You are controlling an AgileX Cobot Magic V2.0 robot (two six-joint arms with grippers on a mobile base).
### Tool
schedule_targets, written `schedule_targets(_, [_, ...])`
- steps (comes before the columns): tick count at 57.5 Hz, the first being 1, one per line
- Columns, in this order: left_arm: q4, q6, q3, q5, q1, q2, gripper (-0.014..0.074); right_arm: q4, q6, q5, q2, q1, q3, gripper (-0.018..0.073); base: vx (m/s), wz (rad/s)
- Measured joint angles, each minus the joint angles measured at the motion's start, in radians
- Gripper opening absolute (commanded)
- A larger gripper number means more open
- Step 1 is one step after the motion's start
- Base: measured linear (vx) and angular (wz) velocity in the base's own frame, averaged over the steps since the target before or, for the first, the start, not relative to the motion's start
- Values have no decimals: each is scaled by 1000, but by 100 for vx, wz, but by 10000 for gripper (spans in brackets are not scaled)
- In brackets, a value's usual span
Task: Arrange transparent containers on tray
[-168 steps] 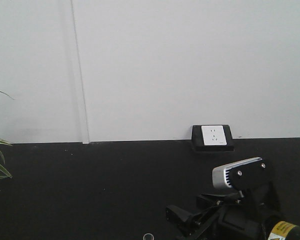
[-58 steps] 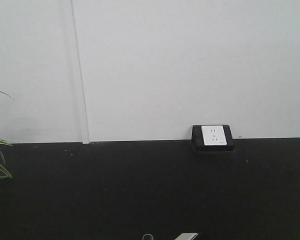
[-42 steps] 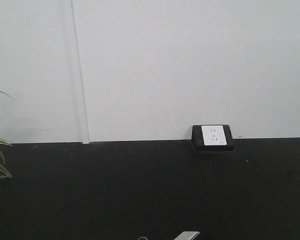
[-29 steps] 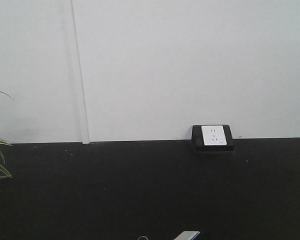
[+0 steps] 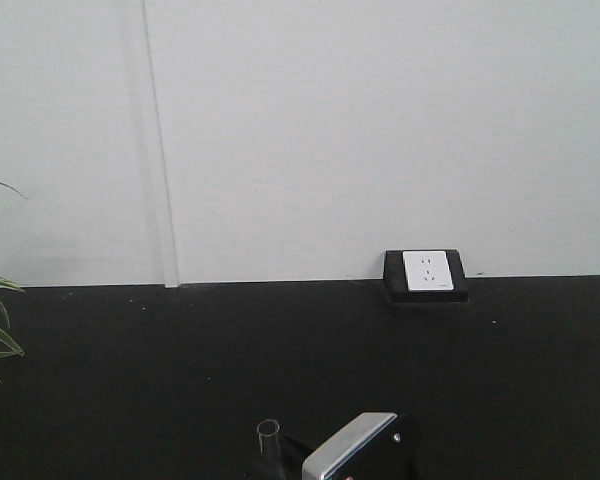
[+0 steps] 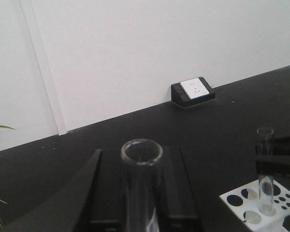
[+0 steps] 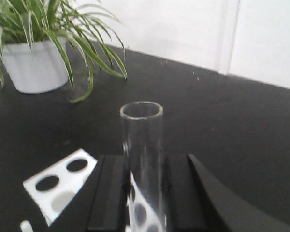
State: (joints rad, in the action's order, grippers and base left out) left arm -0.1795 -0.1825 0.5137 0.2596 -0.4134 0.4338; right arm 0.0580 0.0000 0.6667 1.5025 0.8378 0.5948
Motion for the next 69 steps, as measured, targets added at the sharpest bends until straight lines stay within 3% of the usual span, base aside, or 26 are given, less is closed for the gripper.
schedule_targets(44, [0, 0, 0, 0, 0, 0, 167, 0, -16, -136, -294, 0, 10, 225, 0, 0])
schedule_targets(69, [0, 0, 0, 0, 0, 0, 167, 0, -69, -310, -342, 0, 159, 230, 0, 0])
